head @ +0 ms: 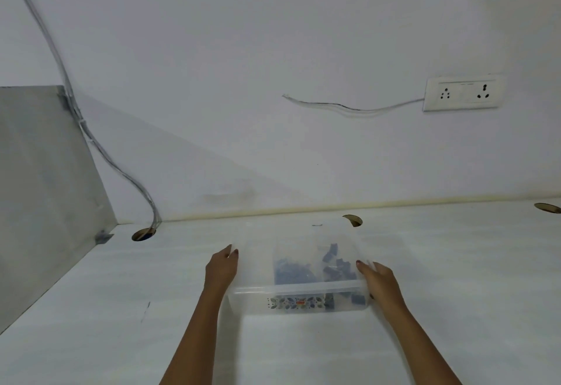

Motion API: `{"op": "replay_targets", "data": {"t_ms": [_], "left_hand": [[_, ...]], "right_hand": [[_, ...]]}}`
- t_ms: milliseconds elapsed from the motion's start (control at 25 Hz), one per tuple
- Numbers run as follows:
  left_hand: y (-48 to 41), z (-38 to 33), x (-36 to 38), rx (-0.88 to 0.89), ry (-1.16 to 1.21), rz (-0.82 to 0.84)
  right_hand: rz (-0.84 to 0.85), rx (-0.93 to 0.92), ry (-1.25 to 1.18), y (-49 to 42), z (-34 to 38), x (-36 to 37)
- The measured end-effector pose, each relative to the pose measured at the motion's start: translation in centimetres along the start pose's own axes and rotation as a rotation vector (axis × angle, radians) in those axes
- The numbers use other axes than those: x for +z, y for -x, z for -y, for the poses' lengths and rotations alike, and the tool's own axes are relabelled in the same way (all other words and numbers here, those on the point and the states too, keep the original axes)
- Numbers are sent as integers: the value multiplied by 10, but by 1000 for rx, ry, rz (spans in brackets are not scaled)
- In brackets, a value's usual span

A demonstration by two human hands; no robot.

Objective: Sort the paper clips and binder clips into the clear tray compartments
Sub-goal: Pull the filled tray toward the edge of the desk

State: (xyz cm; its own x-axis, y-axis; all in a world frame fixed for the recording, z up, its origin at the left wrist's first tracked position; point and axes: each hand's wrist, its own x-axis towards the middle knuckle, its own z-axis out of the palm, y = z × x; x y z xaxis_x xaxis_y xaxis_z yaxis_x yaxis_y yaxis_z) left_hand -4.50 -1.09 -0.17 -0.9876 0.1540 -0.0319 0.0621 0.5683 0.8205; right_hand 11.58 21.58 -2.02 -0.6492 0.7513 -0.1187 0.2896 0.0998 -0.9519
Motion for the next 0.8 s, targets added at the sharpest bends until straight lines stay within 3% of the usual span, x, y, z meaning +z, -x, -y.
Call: {"op": "replay_targets", "data": {"t_ms": [360, 480, 600, 720, 800], "left_hand": [[5, 3, 3, -155, 106, -177], [13, 13, -6, -237, 123, -100], [25, 24, -17, -380, 289, 33], [33, 17, -21, -421, 306, 180], [24, 12, -18, -403, 290, 172]], "right_hand": [[-26, 79, 136, -7, 12, -8], [-69, 171, 60, 5, 3, -25], [-81, 242, 42, 26, -3, -41], [18, 255, -46, 21, 4, -45], [117, 236, -103, 8, 16, -43]]}}
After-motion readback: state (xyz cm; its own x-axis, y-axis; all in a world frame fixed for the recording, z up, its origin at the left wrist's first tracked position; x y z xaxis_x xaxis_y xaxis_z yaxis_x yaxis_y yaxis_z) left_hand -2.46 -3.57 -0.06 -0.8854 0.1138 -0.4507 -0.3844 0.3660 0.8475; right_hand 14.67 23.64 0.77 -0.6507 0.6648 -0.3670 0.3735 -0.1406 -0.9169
